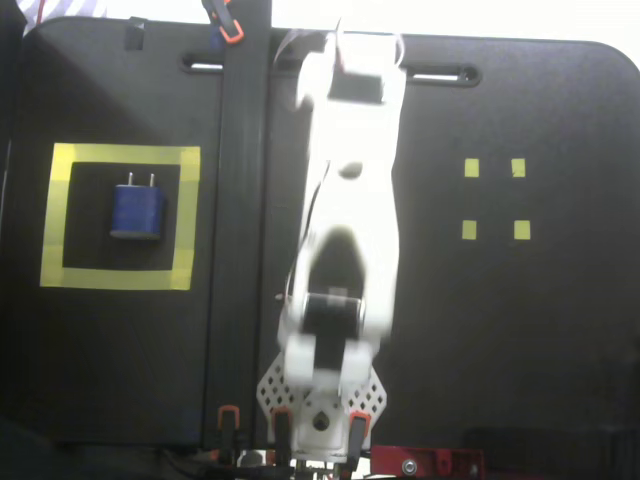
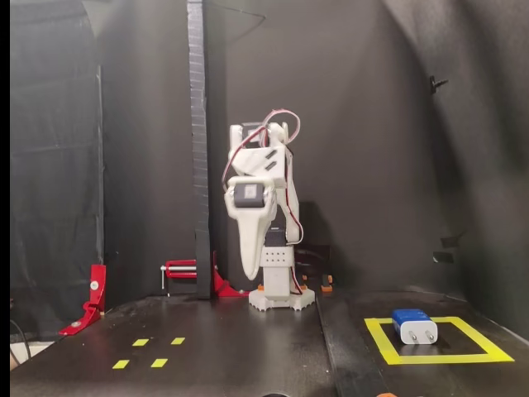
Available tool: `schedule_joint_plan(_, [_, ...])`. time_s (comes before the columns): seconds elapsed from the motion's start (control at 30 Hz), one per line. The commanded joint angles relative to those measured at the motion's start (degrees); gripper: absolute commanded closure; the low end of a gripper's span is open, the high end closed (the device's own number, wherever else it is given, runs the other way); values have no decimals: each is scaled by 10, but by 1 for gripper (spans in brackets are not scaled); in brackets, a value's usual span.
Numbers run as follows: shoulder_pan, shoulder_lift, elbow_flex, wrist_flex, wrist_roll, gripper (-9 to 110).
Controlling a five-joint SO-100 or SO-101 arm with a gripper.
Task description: Grasp the block and place it in the designated area.
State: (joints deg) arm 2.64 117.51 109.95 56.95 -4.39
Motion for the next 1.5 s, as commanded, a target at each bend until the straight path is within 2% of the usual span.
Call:
schedule_joint_plan(0.0, [-6, 81, 51, -61, -4, 102])
schedule_joint_plan(0.33, [-4, 362, 328, -287, 1, 102])
schedule_joint_plan(0.6, [-2, 563, 510, -371, 2, 102])
schedule_joint_plan(0.93, [-1, 713, 622, -309, -4, 102])
schedule_joint_plan(1.2, [3, 717, 696, -269, -11, 101])
schedule_joint_plan(1.47, [-11, 718, 700, -159, -20, 101])
